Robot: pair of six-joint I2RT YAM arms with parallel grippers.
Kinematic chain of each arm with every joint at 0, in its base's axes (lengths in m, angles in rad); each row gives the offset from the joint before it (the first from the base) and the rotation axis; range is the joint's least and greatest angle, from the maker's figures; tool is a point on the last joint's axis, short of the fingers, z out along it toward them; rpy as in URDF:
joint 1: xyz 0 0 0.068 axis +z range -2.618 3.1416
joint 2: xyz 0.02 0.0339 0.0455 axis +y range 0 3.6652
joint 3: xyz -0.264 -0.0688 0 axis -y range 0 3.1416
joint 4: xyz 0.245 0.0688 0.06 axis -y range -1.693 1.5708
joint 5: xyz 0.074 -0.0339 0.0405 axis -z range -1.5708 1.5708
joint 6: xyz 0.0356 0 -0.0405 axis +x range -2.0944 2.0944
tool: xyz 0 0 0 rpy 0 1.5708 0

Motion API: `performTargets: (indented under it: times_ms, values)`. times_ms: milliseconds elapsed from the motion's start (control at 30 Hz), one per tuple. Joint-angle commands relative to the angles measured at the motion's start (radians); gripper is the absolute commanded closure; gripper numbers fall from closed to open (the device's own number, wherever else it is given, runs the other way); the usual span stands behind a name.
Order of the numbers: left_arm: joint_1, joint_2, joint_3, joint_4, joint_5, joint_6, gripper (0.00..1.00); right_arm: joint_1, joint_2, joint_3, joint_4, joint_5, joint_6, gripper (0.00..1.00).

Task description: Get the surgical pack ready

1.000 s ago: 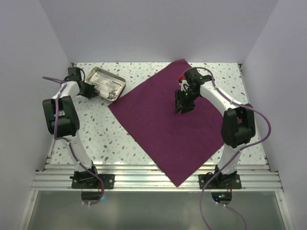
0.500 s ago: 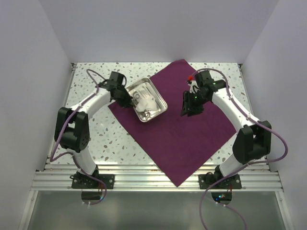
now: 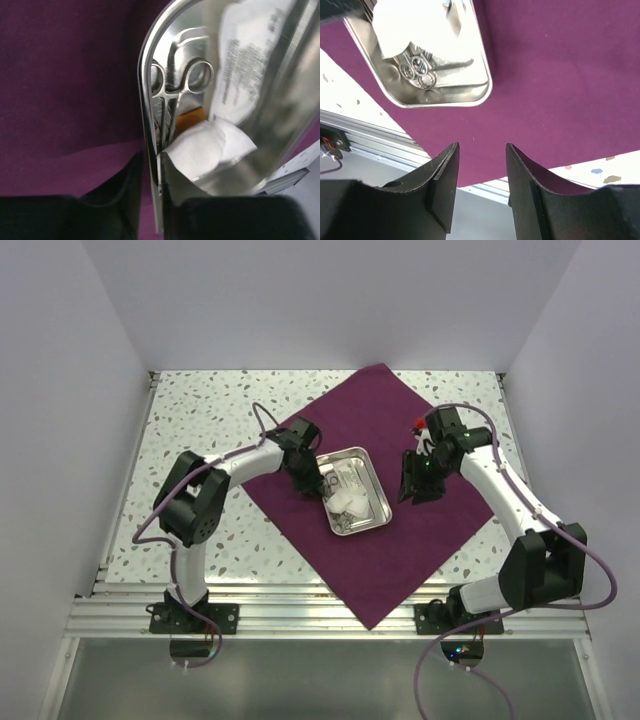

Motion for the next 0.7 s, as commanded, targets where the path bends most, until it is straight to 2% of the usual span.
performTargets:
  times_ms: [0,133,233,400,533,667]
  values:
    - [0.010,-0.022,0.077,0.089,0.056,0.004,0.72,-0.003,-0.031,-0.022,-0.014,-0.039,0.004,0.54]
    - [0.013,-0.048,0.083,0.098,0.076,0.056,0.54,-0.002,-0.023,-0.070,0.007,-0.114,0.007,0.43]
    - [0.028,-0.068,0.103,0.063,0.090,0.125,0.49,-0.002,-0.026,-0.122,0.056,-0.168,0.054,0.36]
    - [0.094,-0.170,0.045,0.031,0.085,0.223,0.47,0.034,-0.015,-0.176,0.156,-0.202,0.223,0.35]
    - [0.168,-0.243,-0.041,0.042,0.070,0.288,0.49,0.129,0.018,-0.179,0.200,-0.084,0.430,0.36]
    - [0.246,-0.225,-0.090,0.060,0.091,0.344,0.53,0.178,0.072,-0.182,0.223,-0.022,0.587,0.40]
